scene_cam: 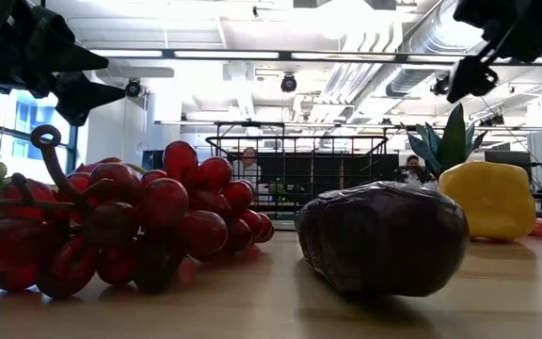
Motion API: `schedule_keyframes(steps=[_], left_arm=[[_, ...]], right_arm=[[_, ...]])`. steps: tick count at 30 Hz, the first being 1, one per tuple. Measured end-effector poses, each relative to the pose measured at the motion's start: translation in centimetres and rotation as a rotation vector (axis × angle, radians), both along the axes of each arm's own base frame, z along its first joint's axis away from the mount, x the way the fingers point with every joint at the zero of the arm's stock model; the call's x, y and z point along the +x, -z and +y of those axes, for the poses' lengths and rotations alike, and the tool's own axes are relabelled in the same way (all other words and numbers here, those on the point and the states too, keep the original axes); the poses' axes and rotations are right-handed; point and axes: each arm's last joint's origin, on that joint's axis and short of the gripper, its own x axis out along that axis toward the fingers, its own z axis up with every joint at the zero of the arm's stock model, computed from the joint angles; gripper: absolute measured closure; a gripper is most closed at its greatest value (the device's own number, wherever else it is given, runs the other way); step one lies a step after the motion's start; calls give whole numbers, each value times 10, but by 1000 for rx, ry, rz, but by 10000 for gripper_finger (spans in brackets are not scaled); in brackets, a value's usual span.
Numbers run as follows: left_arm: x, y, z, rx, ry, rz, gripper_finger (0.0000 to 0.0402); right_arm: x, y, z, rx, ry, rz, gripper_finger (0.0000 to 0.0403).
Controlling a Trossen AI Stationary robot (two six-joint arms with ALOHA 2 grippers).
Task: Build produce basket
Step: Put the bell pepper into the wire basket
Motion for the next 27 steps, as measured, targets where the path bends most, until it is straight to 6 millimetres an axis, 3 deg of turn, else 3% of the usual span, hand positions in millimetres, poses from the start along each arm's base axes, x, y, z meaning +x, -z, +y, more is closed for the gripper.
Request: schedule_keyframes(steps=[11,27], left_arm=[[0,0,0,0,0,0,119],[0,0,0,0,0,0,119]], right_arm=[[29,15,25,-89,-206,130,4],[60,54,54,-418,-444,245,4]])
